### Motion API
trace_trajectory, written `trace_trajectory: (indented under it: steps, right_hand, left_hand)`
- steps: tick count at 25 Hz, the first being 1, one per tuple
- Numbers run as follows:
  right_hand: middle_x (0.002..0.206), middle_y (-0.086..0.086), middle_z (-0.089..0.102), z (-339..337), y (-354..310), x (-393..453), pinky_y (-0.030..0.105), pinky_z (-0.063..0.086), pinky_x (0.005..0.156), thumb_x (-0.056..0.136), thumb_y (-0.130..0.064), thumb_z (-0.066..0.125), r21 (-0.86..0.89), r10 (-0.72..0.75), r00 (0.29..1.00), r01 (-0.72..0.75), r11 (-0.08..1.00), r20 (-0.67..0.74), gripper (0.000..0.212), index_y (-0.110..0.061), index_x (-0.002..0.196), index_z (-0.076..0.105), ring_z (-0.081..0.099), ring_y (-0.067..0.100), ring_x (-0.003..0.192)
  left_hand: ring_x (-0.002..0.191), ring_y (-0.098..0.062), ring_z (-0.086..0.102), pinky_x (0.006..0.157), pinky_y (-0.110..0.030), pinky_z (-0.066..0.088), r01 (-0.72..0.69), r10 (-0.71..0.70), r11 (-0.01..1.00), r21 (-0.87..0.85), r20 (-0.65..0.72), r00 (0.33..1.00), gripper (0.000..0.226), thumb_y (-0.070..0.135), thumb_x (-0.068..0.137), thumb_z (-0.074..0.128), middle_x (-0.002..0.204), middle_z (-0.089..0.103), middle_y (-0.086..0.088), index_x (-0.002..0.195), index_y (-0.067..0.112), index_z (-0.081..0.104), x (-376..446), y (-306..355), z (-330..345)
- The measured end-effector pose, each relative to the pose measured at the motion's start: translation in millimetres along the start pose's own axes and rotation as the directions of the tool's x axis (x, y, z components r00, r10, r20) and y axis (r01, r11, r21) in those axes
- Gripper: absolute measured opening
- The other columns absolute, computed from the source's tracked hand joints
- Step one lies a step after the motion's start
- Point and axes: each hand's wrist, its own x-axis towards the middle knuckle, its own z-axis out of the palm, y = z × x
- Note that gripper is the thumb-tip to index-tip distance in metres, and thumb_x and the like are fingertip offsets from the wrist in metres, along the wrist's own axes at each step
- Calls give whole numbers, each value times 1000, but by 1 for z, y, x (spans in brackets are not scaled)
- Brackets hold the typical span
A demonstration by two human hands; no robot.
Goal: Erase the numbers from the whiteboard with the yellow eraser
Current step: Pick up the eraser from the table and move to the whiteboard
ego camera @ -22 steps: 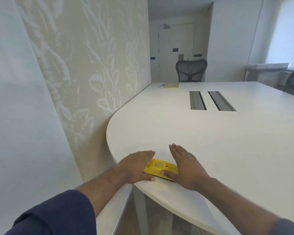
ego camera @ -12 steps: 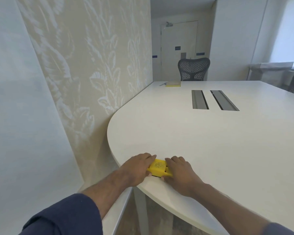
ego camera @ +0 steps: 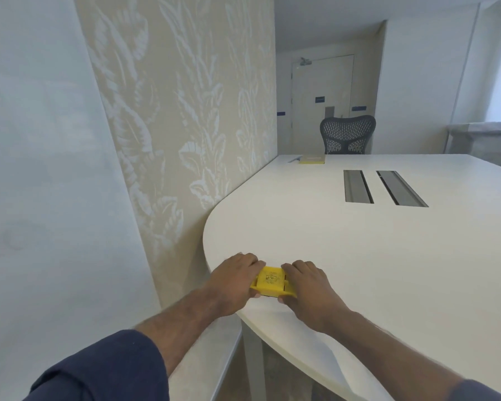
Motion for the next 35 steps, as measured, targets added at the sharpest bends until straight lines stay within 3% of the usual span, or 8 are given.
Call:
trace_trajectory:
  steps: [8, 16, 24, 27, 30, 35]
  right_hand:
    - [113, -4, 49, -23, -43, 35, 30, 35, 90, 85, -35, 65, -1, -142, 980, 144, 990, -141, 51, -20, 129, 44, 44, 20, 105]
    - [119, 1, 52, -30, -116, 69, 33, 34, 94, 85, -28, 68, 58, -270, 929, 293, 954, -251, 58, -14, 135, 45, 46, 25, 111]
    - [113, 4, 54, -37, -206, 92, 38, 39, 92, 83, -26, 70, 117, -428, 846, 483, 868, -319, 62, -19, 139, 44, 48, 26, 107]
    - [111, 5, 54, -41, -239, 98, 38, 41, 91, 84, -28, 70, 120, -487, 806, 550, 827, -337, 62, -19, 140, 45, 49, 27, 104]
    - [110, 4, 54, -48, -273, 103, 36, 39, 89, 84, -28, 70, 124, -525, 767, 600, 790, -369, 62, -18, 140, 45, 50, 26, 103]
    - [111, 6, 55, -58, -331, 104, 39, 41, 90, 82, -22, 72, 163, -566, 700, 679, 716, -435, 61, -14, 137, 48, 51, 28, 103]
  left_hand:
    - [127, -23, 42, 112, -29, 23, 79, -53, 989, 128, -192, 980, 64, 41, 95, 61, 140, 47, -1, 150, 17, 38, -36, -25, -56]
    - [128, -29, 47, 122, -36, 21, 227, -144, 947, 226, -333, 932, 61, 36, 94, 63, 137, 52, -6, 147, 13, 44, -98, -59, -104]
    - [132, -27, 46, 126, -36, 14, 376, -234, 866, 330, -396, 888, 62, 38, 97, 60, 141, 51, -7, 149, 11, 41, -181, -89, -153]
    - [127, -28, 52, 123, -39, 24, 412, -247, 827, 383, -411, 878, 61, 36, 93, 65, 137, 56, -8, 145, 9, 48, -215, -96, -177]
    - [117, -31, 60, 105, -43, 45, 457, -264, 783, 422, -439, 859, 59, 33, 86, 74, 129, 63, -10, 137, 7, 57, -246, -98, -200]
    - [115, -30, 60, 98, -42, 49, 526, -301, 711, 466, -474, 827, 59, 32, 86, 74, 128, 63, -10, 136, 6, 57, -296, -99, -236]
